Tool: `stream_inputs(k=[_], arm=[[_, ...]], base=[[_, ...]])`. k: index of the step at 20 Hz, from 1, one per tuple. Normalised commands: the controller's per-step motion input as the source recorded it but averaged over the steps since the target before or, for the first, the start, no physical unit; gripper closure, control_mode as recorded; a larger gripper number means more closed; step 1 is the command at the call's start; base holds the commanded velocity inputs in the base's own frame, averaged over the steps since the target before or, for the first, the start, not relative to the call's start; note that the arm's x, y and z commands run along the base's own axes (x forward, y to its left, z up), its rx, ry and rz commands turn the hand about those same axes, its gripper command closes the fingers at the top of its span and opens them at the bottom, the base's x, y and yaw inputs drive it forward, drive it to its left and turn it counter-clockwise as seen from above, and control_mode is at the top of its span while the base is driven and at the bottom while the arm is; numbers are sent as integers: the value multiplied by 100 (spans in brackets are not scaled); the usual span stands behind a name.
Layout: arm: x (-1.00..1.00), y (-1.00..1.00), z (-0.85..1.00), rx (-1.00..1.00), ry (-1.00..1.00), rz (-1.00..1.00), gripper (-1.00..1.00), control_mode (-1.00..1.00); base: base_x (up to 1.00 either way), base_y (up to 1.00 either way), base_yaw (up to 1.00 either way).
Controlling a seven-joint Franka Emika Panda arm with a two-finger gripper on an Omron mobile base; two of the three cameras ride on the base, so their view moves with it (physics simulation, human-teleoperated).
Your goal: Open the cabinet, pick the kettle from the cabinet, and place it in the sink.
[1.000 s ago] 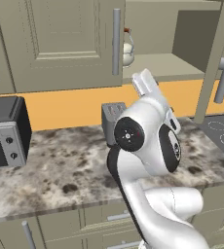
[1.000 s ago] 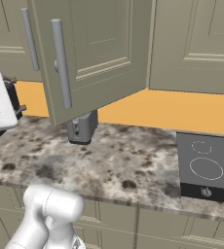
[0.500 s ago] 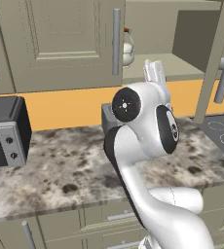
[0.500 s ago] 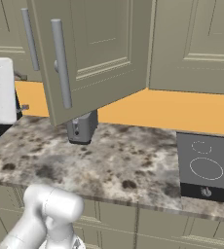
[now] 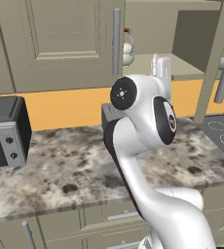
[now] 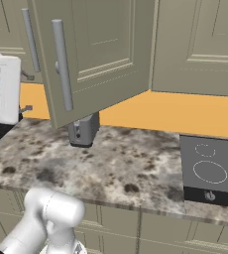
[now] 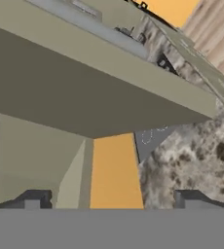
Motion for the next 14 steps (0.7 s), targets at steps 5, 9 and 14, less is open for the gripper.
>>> stream_inputs(k=[5, 9, 14], arm=[[20, -8, -16, 0, -13, -12, -100, -100], [24, -16, -11, 0, -7, -9, -100, -100], [13, -26, -1, 1, 0, -8, -100, -100]], base=[[0, 0, 0], [0, 0, 0], [0, 0, 0]])
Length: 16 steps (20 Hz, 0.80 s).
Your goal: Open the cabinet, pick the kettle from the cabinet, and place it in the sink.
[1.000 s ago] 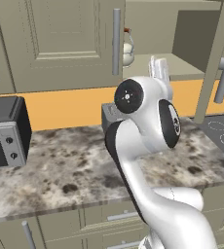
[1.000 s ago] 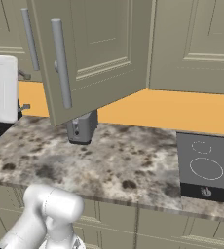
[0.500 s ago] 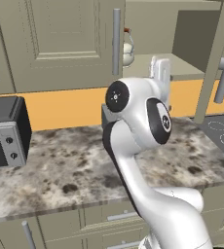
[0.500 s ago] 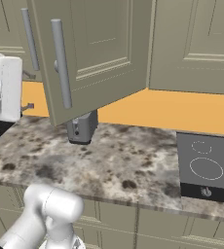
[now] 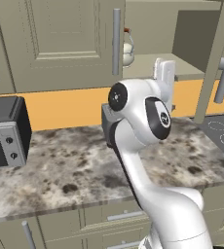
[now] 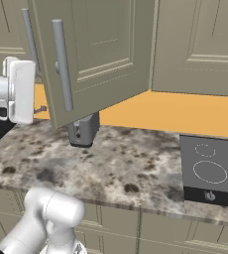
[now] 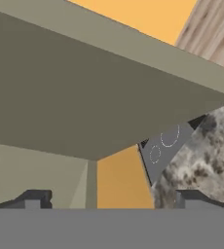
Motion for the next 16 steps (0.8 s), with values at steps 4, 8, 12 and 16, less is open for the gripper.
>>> stream_inputs(k=[4, 8, 12, 16], arm=[[2, -26, 0, 3, 0, -9, -100, -100], [0, -30, 0, 1, 0, -11, -100, -100], [-10, -25, 0, 3, 0, -13, -100, -100], [-16, -22, 0, 3, 0, -11, -100, -100]], base=[[0, 0, 0], [0, 0, 0], [0, 0, 0], [0, 0, 0]])
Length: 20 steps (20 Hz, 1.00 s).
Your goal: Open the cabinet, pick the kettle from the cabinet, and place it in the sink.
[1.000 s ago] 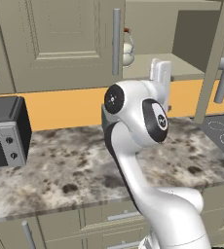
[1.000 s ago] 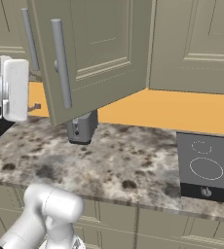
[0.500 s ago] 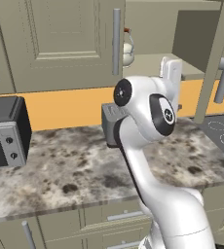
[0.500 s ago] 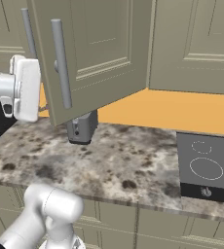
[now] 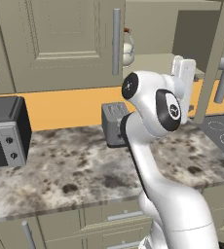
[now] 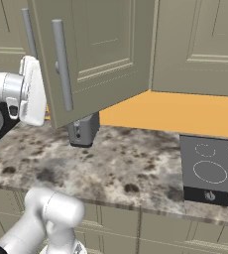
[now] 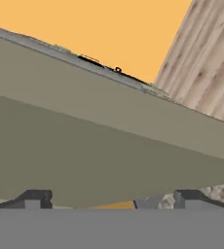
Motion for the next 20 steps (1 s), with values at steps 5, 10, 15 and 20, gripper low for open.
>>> stream_inputs(k=[5, 10, 15, 20], arm=[[-24, -30, 4, 5, 0, -11, -100, -100], [-24, -40, 5, 7, 0, -8, -100, -100], [-22, -47, 4, 7, 0, -5, -100, -100], [-22, -52, 4, 2, 0, 0, -100, -100]], base=[[0, 0, 0], [0, 0, 0], [0, 0, 0], [0, 0, 0]])
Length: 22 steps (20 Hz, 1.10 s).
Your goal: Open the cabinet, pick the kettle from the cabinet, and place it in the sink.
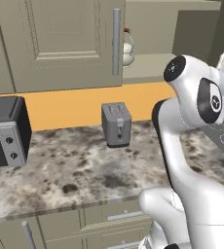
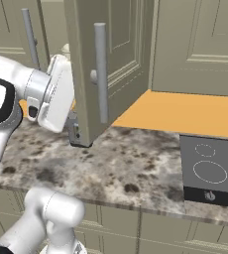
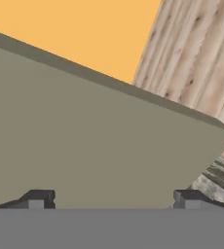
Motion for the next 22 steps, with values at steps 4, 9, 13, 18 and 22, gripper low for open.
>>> stream_inputs(k=[4, 9, 13, 18, 22], arm=[[-17, -51, 1, 0, 0, 0, -100, -100], [-14, -51, 0, 0, 0, 2, -100, -100], [-11, -52, 0, 0, 0, 6, -100, -100], [-10, -44, 0, 0, 0, 12, -100, -100], [-4, -41, -1, 0, 0, 14, -100, -100]], base=[[0, 0, 0], [0, 0, 0], [0, 0, 0], [0, 0, 0], [0, 0, 0]])
